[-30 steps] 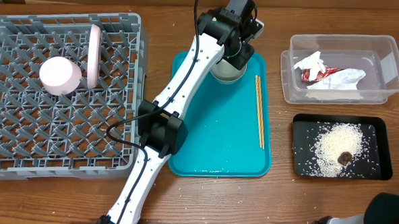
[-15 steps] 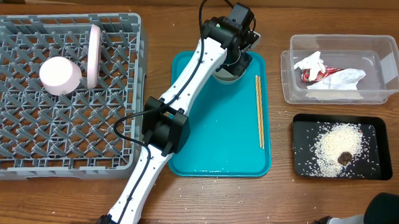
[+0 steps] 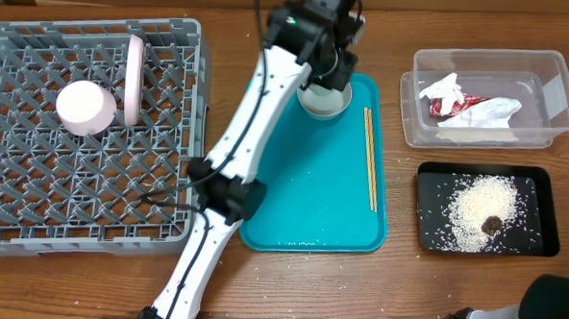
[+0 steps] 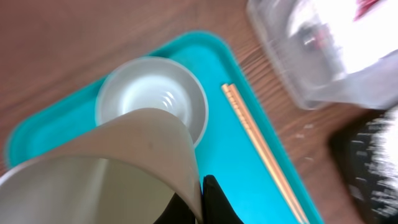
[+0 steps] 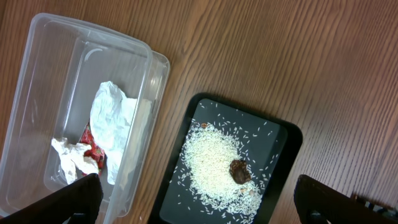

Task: Sort waste into correct bins and load items into the dishwasher
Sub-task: 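Reach the left gripper to the white cup and grasp it, then carry the white cup to the rack and lower it in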

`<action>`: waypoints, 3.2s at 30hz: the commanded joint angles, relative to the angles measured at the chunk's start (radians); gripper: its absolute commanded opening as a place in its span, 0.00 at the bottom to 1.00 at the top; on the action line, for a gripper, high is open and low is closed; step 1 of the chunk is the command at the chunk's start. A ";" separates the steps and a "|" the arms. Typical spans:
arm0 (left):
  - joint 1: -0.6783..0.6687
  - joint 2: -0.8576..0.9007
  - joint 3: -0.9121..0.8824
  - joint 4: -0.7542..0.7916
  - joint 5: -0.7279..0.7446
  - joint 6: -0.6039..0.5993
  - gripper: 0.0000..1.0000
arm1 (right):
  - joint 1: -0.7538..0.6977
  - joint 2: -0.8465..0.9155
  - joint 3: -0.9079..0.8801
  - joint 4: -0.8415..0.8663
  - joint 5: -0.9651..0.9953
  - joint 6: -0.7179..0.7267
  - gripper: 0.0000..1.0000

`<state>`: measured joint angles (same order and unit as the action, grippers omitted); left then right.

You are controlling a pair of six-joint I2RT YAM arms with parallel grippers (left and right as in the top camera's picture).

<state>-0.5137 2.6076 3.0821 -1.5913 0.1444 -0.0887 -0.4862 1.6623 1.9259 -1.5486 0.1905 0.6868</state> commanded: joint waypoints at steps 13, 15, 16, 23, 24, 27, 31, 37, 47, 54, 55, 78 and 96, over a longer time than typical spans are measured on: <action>0.259 -0.493 0.008 -0.098 0.136 -0.058 0.04 | -0.002 -0.001 0.020 0.003 0.011 -0.003 1.00; 0.300 -0.560 -0.055 -0.098 0.137 -0.057 0.04 | -0.002 -0.001 0.020 0.003 0.011 -0.003 1.00; 0.326 -0.603 -0.104 -0.098 0.137 -0.056 0.04 | -0.002 -0.001 0.020 0.003 0.011 -0.003 1.00; 0.620 -0.848 -0.518 -0.098 0.160 -0.047 0.04 | -0.002 -0.001 0.020 0.003 0.011 -0.003 1.00; 0.687 -0.865 -0.573 -0.098 0.193 -0.046 0.04 | -0.002 -0.001 0.020 0.003 0.011 -0.003 1.00; 0.901 -0.873 -0.710 -0.098 0.406 0.026 0.04 | -0.002 -0.001 0.020 0.003 0.011 -0.003 1.00; 1.128 -0.833 -0.861 -0.095 0.827 0.283 0.04 | -0.002 -0.001 0.020 0.003 0.011 -0.003 1.00; 1.313 -0.721 -0.998 -0.091 1.086 0.417 0.04 | -0.002 -0.001 0.020 0.003 0.011 -0.003 1.00; 1.442 -0.443 -1.064 -0.099 1.165 0.501 0.04 | -0.002 -0.001 0.020 0.003 0.011 -0.003 1.00; 1.450 -0.297 -1.065 -0.098 1.177 0.500 0.04 | -0.002 -0.001 0.020 0.003 0.011 -0.003 1.00; 1.452 -0.274 -1.065 -0.099 1.170 0.500 0.04 | -0.002 -0.001 0.020 0.003 0.011 -0.003 1.00; 1.485 -0.110 -1.065 -0.100 0.928 0.313 0.04 | -0.002 -0.001 0.020 0.003 0.011 -0.003 1.00; 1.542 -0.175 -1.063 -0.100 0.757 0.241 0.56 | -0.002 -0.001 0.020 0.003 0.011 -0.003 1.00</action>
<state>1.0359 2.4458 2.0296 -1.6943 1.0534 0.1734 -0.4866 1.6623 1.9259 -1.5482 0.1902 0.6868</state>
